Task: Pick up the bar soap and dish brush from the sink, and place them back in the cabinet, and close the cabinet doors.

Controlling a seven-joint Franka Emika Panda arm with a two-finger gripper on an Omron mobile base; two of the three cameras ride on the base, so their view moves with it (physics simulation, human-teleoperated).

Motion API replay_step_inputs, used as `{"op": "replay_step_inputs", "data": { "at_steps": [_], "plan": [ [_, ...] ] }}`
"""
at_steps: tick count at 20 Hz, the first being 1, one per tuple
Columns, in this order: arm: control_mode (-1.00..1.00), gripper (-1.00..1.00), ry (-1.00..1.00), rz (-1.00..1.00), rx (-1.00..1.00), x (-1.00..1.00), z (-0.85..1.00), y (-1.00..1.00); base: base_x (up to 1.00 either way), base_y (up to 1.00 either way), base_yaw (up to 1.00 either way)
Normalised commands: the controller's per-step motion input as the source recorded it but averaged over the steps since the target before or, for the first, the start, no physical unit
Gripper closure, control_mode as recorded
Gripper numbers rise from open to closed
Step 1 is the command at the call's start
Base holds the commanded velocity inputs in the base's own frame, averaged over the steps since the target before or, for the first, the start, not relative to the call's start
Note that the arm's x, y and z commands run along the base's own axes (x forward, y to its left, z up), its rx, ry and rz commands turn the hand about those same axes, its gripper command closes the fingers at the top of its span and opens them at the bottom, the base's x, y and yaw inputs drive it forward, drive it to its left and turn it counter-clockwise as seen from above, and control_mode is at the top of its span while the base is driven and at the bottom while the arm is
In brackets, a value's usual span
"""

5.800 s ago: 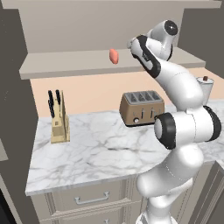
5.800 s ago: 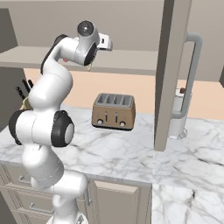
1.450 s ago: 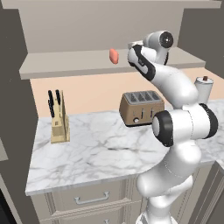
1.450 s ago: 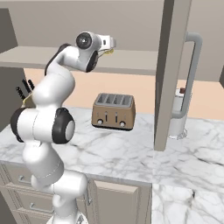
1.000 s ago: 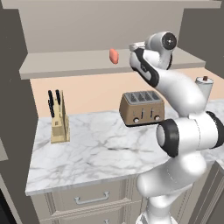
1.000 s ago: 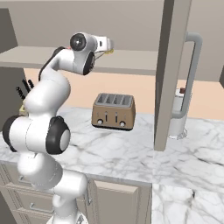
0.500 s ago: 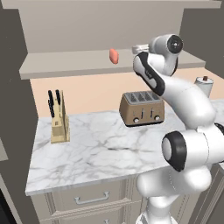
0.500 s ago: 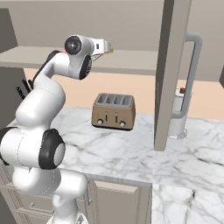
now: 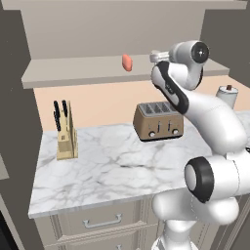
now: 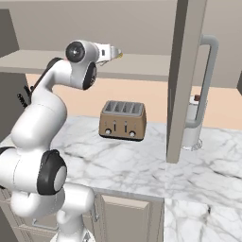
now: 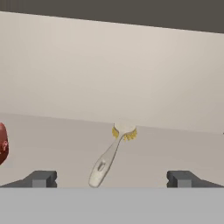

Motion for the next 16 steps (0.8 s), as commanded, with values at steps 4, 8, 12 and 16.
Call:
{"op": "replay_step_inputs", "data": {
  "at_steps": [4,8,12,16],
  "plan": [
    [-1.00,-1.00,0.00,0.00,0.00,-0.14,0.01,0.00,0.00,0.00,0.00],
    [-1.00,-1.00,0.00,0.00,0.00,-0.14,0.01,-0.03,0.00,0.00,0.00],
    [-1.00,-1.00,0.00,0.00,0.00,-0.14,0.00,-0.05,0.00,0.00,0.00],
    [-1.00,-1.00,0.00,0.00,0.00,-0.18,0.03,-0.11,0.00,0.00,0.00]
  ]
}}
